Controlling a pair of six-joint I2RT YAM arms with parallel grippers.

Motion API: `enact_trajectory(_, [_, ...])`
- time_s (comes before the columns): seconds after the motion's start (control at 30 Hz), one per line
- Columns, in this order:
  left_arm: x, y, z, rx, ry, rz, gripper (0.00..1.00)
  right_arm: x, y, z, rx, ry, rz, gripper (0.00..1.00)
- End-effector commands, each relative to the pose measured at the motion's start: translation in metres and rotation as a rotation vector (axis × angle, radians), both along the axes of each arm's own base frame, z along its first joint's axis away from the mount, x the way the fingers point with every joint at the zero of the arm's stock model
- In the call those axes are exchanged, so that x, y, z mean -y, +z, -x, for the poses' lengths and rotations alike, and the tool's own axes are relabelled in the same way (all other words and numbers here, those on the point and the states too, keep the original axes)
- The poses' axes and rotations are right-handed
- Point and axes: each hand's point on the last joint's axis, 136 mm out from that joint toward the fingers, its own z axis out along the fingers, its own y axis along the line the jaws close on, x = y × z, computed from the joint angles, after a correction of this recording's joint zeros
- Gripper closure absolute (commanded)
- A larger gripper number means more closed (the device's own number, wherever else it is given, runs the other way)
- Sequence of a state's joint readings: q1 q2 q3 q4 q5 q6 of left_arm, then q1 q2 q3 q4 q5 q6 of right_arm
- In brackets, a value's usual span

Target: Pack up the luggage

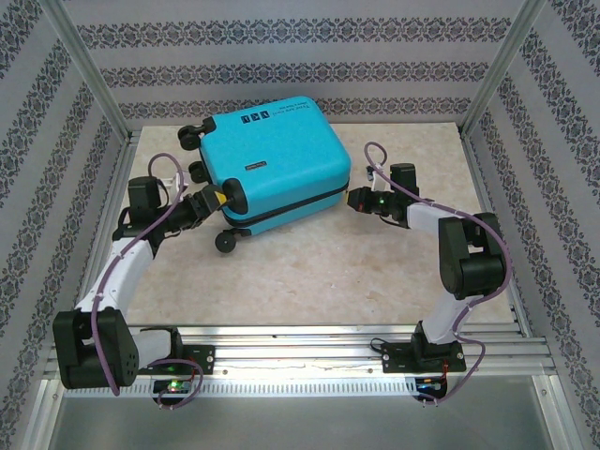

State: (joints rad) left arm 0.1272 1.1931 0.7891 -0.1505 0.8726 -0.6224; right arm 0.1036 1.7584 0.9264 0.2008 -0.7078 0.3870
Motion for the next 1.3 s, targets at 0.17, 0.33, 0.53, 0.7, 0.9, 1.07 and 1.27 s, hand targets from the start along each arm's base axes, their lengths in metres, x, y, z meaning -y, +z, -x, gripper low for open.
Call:
enact_trajectory(0.17, [-0.098,-0.038,-0.013,-0.113,0.4,-0.242,0.88,-0.043,0.01,0.021,0.138,0.095,0.066,1.0])
enact_trajectory(0.33, [-0.115,-0.028,-0.024,-0.089,0.446,-0.251,0.58,-0.075,0.014,0.04,0.191,0.191,0.059,1.0])
enact_trajectory(0.53, [-0.128,0.002,-0.033,-0.043,0.456,-0.354,0.48,-0.072,0.011,0.035,0.212,0.162,0.101,1.0])
enact_trajectory(0.7, [-0.133,0.034,-0.023,0.006,0.491,-0.409,0.43,-0.053,0.012,0.019,0.208,0.1,0.106,1.0])
enact_trajectory(0.9, [-0.118,0.074,-0.012,0.091,0.483,-0.432,0.4,-0.057,0.014,0.018,0.222,0.145,0.052,1.0])
enact_trajectory(1.07, [-0.095,0.102,-0.016,0.152,0.43,-0.479,0.36,-0.058,0.018,0.015,0.241,0.15,0.004,1.0])
enact_trajectory(1.27, [-0.018,0.115,-0.043,0.207,0.226,-0.612,0.34,-0.06,0.015,0.013,0.226,0.141,-0.02,1.0])
